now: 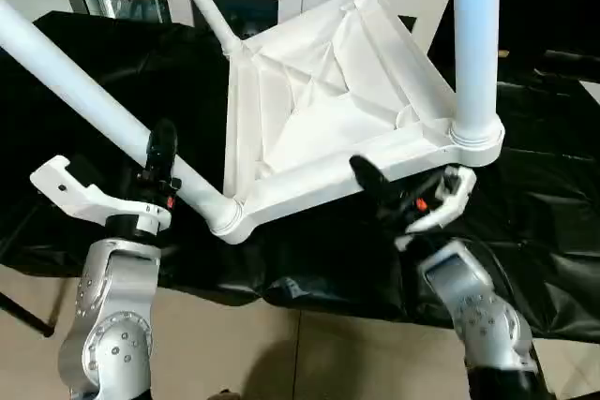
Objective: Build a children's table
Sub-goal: Flip table
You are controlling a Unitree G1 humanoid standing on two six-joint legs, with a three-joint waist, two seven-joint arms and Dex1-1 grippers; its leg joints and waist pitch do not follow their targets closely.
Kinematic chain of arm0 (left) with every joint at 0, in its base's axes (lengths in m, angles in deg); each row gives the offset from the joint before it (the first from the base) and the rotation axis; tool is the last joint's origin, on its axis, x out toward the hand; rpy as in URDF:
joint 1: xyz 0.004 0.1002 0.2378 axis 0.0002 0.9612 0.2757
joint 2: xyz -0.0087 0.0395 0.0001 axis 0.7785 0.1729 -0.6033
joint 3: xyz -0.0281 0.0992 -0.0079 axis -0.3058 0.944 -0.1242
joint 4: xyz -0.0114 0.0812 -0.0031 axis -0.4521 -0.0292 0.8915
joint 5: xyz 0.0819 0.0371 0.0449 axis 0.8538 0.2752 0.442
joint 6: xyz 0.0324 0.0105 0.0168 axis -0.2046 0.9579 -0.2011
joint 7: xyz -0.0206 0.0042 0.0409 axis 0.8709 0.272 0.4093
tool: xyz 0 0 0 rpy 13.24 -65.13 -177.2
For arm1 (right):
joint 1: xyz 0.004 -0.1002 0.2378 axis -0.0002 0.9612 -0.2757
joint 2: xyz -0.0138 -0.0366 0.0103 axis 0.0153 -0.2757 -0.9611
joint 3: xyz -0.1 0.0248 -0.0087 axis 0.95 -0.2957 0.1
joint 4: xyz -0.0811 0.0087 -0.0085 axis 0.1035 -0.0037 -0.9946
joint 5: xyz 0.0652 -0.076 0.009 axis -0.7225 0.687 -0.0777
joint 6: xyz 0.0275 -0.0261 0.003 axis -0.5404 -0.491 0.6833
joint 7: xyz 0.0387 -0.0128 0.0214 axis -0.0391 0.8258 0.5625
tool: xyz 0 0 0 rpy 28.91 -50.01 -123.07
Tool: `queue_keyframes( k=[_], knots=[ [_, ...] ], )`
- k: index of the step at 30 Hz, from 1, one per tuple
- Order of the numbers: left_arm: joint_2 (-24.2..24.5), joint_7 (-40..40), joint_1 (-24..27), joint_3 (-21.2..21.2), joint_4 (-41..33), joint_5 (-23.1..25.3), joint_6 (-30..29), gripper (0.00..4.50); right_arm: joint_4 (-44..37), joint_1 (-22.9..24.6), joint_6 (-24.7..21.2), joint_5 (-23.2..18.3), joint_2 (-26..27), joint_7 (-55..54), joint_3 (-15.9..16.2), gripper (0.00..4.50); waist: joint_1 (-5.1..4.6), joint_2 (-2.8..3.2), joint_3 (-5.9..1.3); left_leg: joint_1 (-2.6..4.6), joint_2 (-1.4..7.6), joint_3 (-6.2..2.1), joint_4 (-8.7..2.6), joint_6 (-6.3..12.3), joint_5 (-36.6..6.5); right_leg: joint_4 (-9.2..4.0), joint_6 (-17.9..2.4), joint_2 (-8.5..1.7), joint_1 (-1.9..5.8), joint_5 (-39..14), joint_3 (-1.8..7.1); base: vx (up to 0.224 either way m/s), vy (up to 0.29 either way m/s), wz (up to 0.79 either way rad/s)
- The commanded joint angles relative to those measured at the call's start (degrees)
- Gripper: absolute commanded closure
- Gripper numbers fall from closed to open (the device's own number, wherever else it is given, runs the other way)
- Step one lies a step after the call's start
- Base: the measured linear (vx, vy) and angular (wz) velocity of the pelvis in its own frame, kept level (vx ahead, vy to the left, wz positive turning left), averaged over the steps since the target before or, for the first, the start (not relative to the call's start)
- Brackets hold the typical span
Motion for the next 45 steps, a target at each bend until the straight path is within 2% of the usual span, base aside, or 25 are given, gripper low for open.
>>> queue_keyframes(
  k=[1, 3, 4, 8, 12, 16, 18, 20, 25, 29, 31, 35, 39, 42, 43, 45],
  knots=[
    [-2.37, -1.59, -2.01, 1.82, 0.07, -5.14, -0.09, 2.34, 2.00, -1.34, -0.67, 0.96, 0.47, -1.97, -0.78, 0.00, -0.33, 0.42, -3.17, 0.47, 4.68, -1.39, -5.26, -0.36, 1.90, -2.55, -12.32, -4.51, 2.20, 7.45, 2.16, 0.000, 0.000, 0.00],
    [-2.40, -1.68, -2.09, 1.87, 0.04, -5.15, -0.13, 2.34, 3.26, -2.32, -0.24, 0.23, 1.53, -3.03, -2.17, 0.00, -0.36, 0.41, -3.17, 0.44, 4.67, -1.34, -5.30, -0.48, 1.40, -2.57, -12.38, -4.55, 2.20, 6.71, 2.19, 0.000, 0.000, 0.00],
    [-2.41, -1.71, -2.11, 1.87, 0.01, -5.18, -0.16, 2.34, 4.49, -3.02, 0.76, 0.32, 1.78, -3.37, -2.82, 0.17, -0.29, 0.46, -3.19, 0.52, 4.68, -1.34, -5.27, -0.46, 1.52, -2.56, -12.33, -4.53, 2.13, 6.79, 2.18, 0.000, 0.000, 0.00],
    [-2.43, -1.76, -2.12, 1.93, -0.05, -5.19, -0.19, 2.34, 5.77, -3.74, 1.68, 0.96, 1.74, -3.78, -3.25, 0.45, -0.19, 0.42, -3.35, 0.49, 4.62, -1.27, -5.08, -0.28, 3.41, -2.31, -12.19, -4.41, 2.19, 9.05, 2.10, 0.000, 0.000, 0.00],
    [-2.41, -1.86, -2.03, 2.25, -0.40, -5.10, -0.43, 2.34, 6.41, -4.38, 1.97, -1.26, 3.02, -4.40, -5.21, 0.73, -0.11, 0.46, -3.44, 0.36, 4.58, -1.25, -5.00, 0.35, 4.17, -2.20, -12.35, -4.45, 2.20, 10.24, 2.08, 0.000, 0.000, 0.00],
    [-2.02, -2.17, -2.04, 2.34, -0.56, -4.81, -0.86, 2.34, 7.44, -5.07, 2.07, -1.23, 3.59, -3.90, -5.59, 1.15, -0.11, 0.53, -3.38, 0.30, 4.61, -1.26, -5.11, 0.17, 2.35, -2.29, -12.57, -4.53, 2.14, 8.19, 2.11, 0.000, 0.000, 0.00],
    [-1.89, -2.25, -2.03, 2.39, -0.63, -4.68, -0.95, 2.34, 7.58, -5.19, 2.12, -1.06, 3.64, -3.86, -5.52, 1.20, -0.13, 0.47, -3.31, 0.23, 4.63, -1.24, -5.15, 0.15, 2.05, -2.35, -12.49, -4.51, 2.14, 7.83, 2.13, 0.000, 0.000, 0.00],
    [-1.84, -2.27, -1.95, 2.44, -0.78, -4.63, -1.00, 2.34, 7.87, -5.41, 2.16, -0.88, 3.73, -3.93, -5.40, 1.52, -0.09, 0.39, -3.38, 0.21, 4.59, -1.20, -5.06, 0.21, 2.25, -2.29, -12.44, -4.53, 2.12, 7.98, 2.17, 0.000, 0.000, 0.00],
    [-1.99, -2.17, -1.85, 2.85, -0.90, -4.19, -0.82, 2.34, 7.86, -5.68, 2.38, -0.42, 3.91, -3.88, -5.62, 1.90, -0.10, 0.37, -3.32, 0.15, 4.61, -1.18, -5.09, 0.38, 1.43, -2.32, -12.54, -4.53, 2.01, 6.49, 2.20, 0.000, 0.000, 0.00],
    [-2.01, -2.09, -1.93, 2.81, -0.76, -4.00, -0.80, 2.34, 7.80, -5.87, 3.05, 0.52, 3.77, -3.78, -5.64, 2.02, -0.12, 0.48, -3.31, 0.17, 4.64, -1.16, -5.13, 0.11, 1.10, -2.35, -12.46, -4.48, 1.90, 6.18, 2.18, 0.000, 0.000, 0.00],
    [-1.90, -1.97, -2.05, 2.72, -0.51, -3.74, -0.78, 2.34, 6.92, -5.83, 4.87, 3.35, 3.18, -4.09, -4.60, 2.04, -0.13, 0.61, -3.28, 0.16, 4.62, -1.19, -5.16, -0.14, 1.11, -2.35, -12.34, -4.42, 1.89, 6.24, 2.15, 0.000, 0.000, 0.00],
    [-1.96, -1.97, -2.21, 2.73, -0.20, -3.69, -0.78, 2.34, 4.64, -5.82, 6.29, 5.47, 2.89, -4.53, -3.64, 2.06, -0.13, 0.55, -3.30, 0.19, 4.58, -1.15, -5.17, -0.48, 0.79, -2.39, -12.03, -4.40, 1.89, 6.10, 2.19, 0.000, 0.000, 0.00],
    [-1.91, -2.47, -2.27, 3.12, -0.02, -3.82, -0.95, 2.34, 2.36, -5.93, 7.04, 6.45, 2.53, -4.98, -3.08, 2.06, -0.13, 0.71, -3.36, 0.24, 4.54, -1.16, -5.11, -0.65, 1.14, -2.31, -11.67, -4.27, 1.84, 6.90, 2.15, 0.000, 0.000, 0.00],
    [-1.57, -0.94, -2.35, 3.12, 0.44, -1.50, -0.69, 2.36, 2.22, -5.87, 7.51, 6.83, 2.43, -5.15, -3.00, 2.06, -0.13, 0.68, -3.38, 0.14, 4.53, -1.15, -5.12, -0.65, 1.07, -2.27, -11.60, -4.27, 1.88, 7.31, 2.18, 0.000, 0.000, 0.00],
    [-1.75, -0.97, -2.42, 2.76, 0.69, -2.29, -0.86, 1.80, 2.05, -5.78, 7.77, 7.06, 2.47, -5.21, -2.95, 2.06, -0.15, 0.52, -3.39, 0.12, 4.53, -1.14, -5.10, -0.55, 1.17, -2.23, -11.60, -4.28, 1.94, 7.55, 2.19, 0.000, 0.000, 0.00],
    [-1.85, -0.98, -2.40, 2.34, 0.77, -2.97, -0.93, 1.66, 1.64, -5.64, 8.02, 7.39, 2.52, -5.33, -2.82, 2.07, -0.12, 0.60, -3.37, 0.13, 4.50, -1.12, -5.09, -0.49, 1.17, -2.24, -11.72, -4.32, 1.89, 7.38, 2.20, 0.000, 0.000, 0.00]
  ],
)
